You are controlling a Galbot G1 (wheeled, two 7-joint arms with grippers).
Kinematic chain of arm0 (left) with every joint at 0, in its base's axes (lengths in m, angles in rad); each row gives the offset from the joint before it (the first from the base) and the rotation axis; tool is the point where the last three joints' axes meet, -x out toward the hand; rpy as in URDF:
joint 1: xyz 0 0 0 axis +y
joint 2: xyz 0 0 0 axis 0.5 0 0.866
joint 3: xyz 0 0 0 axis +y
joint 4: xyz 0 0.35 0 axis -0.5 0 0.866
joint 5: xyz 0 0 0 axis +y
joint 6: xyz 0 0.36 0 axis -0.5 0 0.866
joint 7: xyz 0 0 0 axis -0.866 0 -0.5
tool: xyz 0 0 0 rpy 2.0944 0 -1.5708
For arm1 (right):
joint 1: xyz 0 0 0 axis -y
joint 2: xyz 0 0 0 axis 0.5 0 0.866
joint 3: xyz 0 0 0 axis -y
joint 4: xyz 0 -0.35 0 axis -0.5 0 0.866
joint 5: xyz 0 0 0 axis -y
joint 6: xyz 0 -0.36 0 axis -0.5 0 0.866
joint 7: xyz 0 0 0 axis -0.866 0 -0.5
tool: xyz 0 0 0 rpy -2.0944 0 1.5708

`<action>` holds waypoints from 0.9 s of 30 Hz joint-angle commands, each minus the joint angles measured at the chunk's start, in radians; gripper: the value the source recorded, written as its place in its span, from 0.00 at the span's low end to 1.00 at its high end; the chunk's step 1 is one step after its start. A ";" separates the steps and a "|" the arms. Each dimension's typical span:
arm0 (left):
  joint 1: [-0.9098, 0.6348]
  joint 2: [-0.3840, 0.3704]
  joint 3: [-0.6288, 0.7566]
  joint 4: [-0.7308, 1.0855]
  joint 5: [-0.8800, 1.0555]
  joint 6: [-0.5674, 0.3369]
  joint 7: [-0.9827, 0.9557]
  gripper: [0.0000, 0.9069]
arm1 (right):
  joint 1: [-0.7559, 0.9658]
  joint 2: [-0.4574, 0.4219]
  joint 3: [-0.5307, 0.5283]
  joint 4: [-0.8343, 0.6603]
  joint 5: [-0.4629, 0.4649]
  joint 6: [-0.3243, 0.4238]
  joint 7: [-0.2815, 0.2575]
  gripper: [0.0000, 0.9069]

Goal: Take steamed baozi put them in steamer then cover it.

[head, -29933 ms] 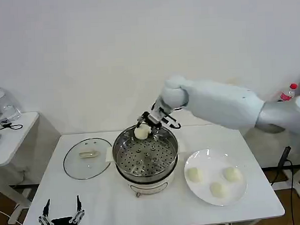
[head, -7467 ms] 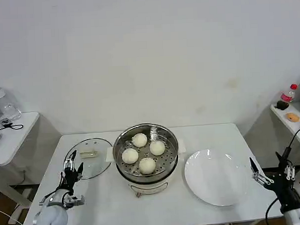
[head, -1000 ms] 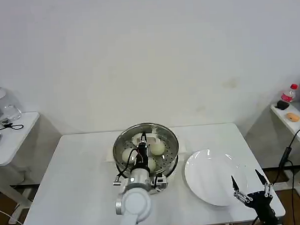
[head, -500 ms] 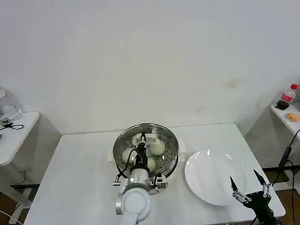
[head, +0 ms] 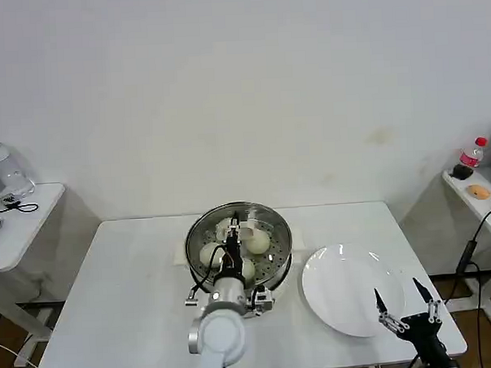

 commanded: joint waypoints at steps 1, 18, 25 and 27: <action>0.011 0.001 0.000 -0.026 -0.003 -0.002 0.005 1.00 | -0.001 0.002 -0.003 0.002 0.000 0.002 -0.001 1.00; 0.252 0.089 0.019 -0.346 -0.098 -0.051 -0.039 1.00 | -0.003 -0.007 -0.005 -0.012 0.005 0.005 0.001 1.00; 0.478 0.185 -0.194 -0.468 -0.754 -0.227 -0.328 1.00 | -0.016 -0.031 0.000 -0.026 0.024 0.005 0.001 1.00; 0.543 0.264 -0.370 -0.446 -1.303 -0.283 -0.424 1.00 | -0.021 -0.035 -0.016 -0.019 0.018 -0.016 0.004 1.00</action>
